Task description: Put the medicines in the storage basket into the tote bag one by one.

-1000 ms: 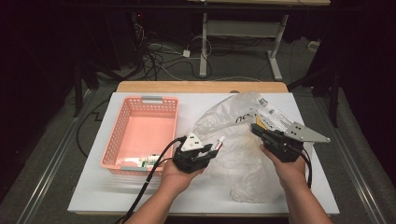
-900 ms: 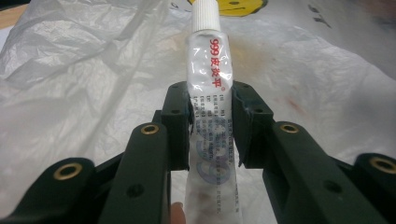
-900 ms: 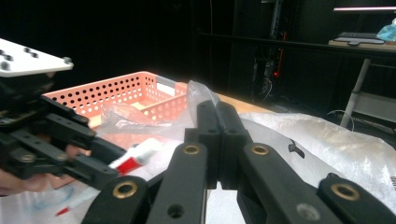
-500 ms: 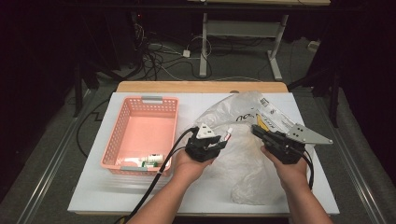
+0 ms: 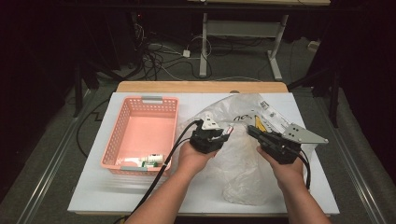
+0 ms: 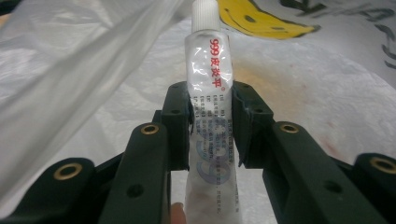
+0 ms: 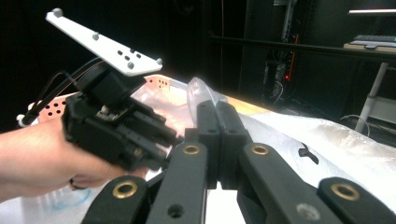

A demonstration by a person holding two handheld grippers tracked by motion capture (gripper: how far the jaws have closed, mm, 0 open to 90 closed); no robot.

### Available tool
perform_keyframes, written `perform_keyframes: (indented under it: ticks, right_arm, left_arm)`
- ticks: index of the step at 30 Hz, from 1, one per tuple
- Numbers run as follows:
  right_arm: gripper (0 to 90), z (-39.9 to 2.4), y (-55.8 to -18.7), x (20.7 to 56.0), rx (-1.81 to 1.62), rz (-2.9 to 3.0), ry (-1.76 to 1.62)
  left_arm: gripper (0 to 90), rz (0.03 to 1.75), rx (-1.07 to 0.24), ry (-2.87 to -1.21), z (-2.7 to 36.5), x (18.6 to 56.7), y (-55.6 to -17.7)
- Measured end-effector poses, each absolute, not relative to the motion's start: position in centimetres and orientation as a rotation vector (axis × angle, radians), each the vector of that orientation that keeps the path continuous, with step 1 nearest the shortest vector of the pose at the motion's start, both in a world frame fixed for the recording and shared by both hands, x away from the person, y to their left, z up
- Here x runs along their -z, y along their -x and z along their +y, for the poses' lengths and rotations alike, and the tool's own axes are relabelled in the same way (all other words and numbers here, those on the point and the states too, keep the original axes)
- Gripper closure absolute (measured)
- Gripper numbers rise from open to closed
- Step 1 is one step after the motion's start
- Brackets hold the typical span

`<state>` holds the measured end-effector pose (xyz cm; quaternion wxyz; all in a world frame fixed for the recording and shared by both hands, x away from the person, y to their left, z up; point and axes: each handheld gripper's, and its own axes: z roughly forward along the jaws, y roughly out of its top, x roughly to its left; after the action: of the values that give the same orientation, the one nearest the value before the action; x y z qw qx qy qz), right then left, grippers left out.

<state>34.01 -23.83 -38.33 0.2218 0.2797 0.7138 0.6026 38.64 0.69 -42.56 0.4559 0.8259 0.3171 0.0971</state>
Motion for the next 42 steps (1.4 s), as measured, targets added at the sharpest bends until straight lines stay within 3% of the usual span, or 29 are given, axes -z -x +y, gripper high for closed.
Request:
perform_keyframes:
  ticks: [9,18,29,42]
  right_arm:
    - [90.0,-24.1,-34.5,38.5,-1.671,1.958,-0.801]
    - [90.0,-24.4,-35.0,38.9,-1.672,1.962,-0.826]
    - [90.0,-24.3,-34.9,38.6,-1.678,1.955,-0.813]
    - [90.0,-25.1,-35.2,39.0,-1.677,1.945,-0.851]
  left_arm:
    - [68.0,0.704,-0.224,-2.067,-2.0,43.8,-36.6]
    - [68.0,0.665,-0.233,-2.064,-2.0,43.0,-34.7]
    - [67.9,0.744,-0.281,-2.112,-4.6,45.8,-39.0]
    - [66.5,0.78,-0.233,-2.123,-6.2,47.8,-40.2]
